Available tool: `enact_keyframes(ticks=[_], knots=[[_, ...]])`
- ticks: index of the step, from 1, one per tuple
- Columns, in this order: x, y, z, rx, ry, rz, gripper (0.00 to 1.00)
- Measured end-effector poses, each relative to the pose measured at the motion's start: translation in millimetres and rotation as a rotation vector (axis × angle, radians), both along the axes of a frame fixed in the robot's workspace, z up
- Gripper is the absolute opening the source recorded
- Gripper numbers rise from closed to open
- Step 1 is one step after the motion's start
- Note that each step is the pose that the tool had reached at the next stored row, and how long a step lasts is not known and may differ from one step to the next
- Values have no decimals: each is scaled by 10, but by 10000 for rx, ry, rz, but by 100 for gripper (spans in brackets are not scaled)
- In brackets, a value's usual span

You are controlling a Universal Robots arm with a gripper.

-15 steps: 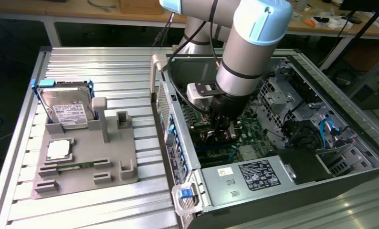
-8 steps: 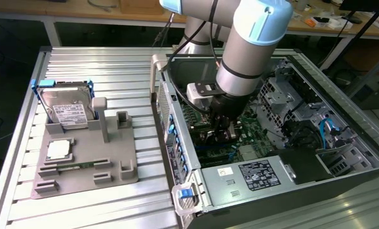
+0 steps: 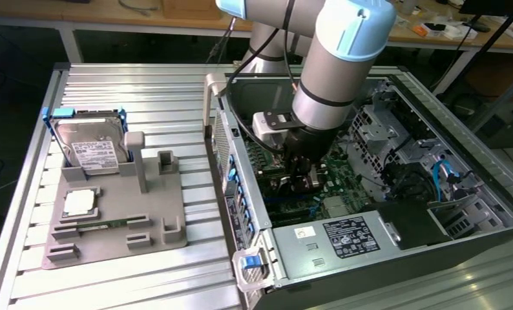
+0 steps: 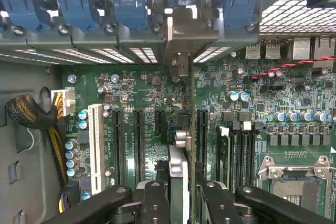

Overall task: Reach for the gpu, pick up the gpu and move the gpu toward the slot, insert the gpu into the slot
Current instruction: 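Insert the gpu into the slot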

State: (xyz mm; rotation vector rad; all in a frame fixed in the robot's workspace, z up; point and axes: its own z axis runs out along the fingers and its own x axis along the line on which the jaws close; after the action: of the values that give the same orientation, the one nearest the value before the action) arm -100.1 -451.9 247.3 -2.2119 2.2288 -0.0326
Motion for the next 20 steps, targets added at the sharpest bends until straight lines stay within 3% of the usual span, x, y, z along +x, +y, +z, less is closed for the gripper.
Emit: enact_keyframes(ticks=[20], knots=[[-8, 0, -40, 0, 0, 0, 28]])
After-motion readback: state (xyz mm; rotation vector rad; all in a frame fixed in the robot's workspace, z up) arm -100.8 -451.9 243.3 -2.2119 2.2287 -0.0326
